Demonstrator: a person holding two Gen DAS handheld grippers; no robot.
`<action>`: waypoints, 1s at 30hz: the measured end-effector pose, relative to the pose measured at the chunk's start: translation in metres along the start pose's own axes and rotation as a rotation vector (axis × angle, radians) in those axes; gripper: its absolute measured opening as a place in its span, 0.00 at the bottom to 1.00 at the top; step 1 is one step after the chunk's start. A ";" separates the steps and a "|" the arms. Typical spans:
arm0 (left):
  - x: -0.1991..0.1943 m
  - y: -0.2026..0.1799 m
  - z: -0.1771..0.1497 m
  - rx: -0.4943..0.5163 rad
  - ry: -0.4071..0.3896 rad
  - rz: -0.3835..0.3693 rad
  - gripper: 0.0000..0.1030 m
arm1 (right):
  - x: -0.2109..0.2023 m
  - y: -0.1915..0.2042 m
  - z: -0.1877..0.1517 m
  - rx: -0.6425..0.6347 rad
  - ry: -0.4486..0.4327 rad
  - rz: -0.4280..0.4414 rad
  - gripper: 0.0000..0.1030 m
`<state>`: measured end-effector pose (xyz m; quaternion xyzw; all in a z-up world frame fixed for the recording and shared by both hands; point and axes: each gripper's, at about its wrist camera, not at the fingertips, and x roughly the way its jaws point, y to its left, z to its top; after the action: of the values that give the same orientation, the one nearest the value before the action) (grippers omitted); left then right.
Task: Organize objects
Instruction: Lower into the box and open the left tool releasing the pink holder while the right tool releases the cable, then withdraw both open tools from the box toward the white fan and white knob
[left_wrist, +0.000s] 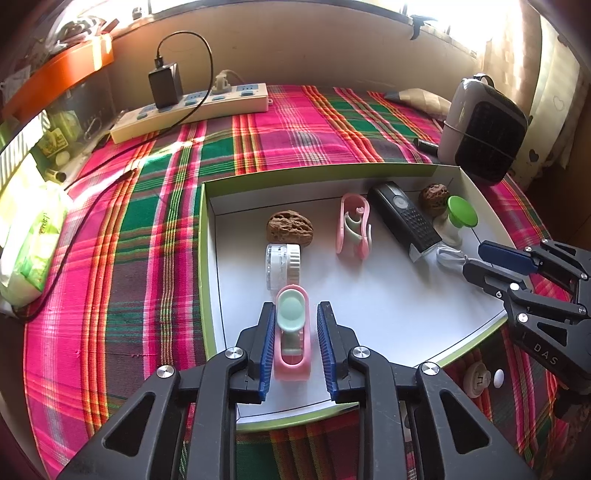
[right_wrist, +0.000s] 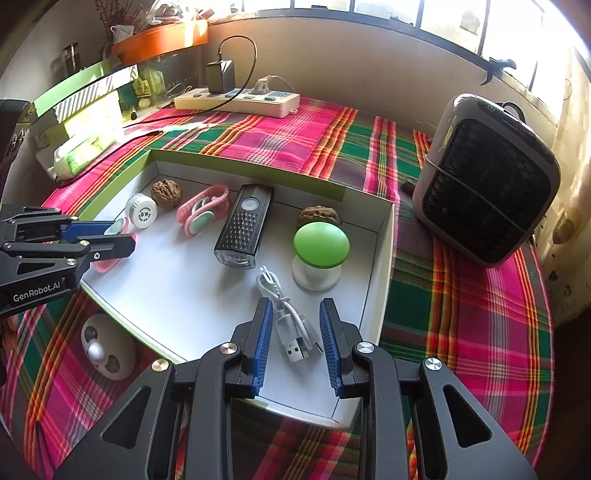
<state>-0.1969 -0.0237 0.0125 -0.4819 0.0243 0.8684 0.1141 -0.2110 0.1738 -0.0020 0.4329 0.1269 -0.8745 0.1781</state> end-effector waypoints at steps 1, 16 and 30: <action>0.000 0.001 0.000 0.001 0.001 -0.002 0.23 | 0.000 0.000 0.000 0.001 -0.001 0.002 0.27; -0.010 0.002 -0.004 -0.033 -0.024 -0.018 0.32 | -0.009 0.000 -0.005 0.026 -0.032 0.018 0.39; -0.031 0.006 -0.013 -0.062 -0.065 -0.021 0.33 | -0.029 0.007 -0.013 0.049 -0.070 0.013 0.40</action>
<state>-0.1716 -0.0365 0.0309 -0.4567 -0.0111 0.8829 0.1089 -0.1829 0.1777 0.0130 0.4070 0.0965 -0.8908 0.1774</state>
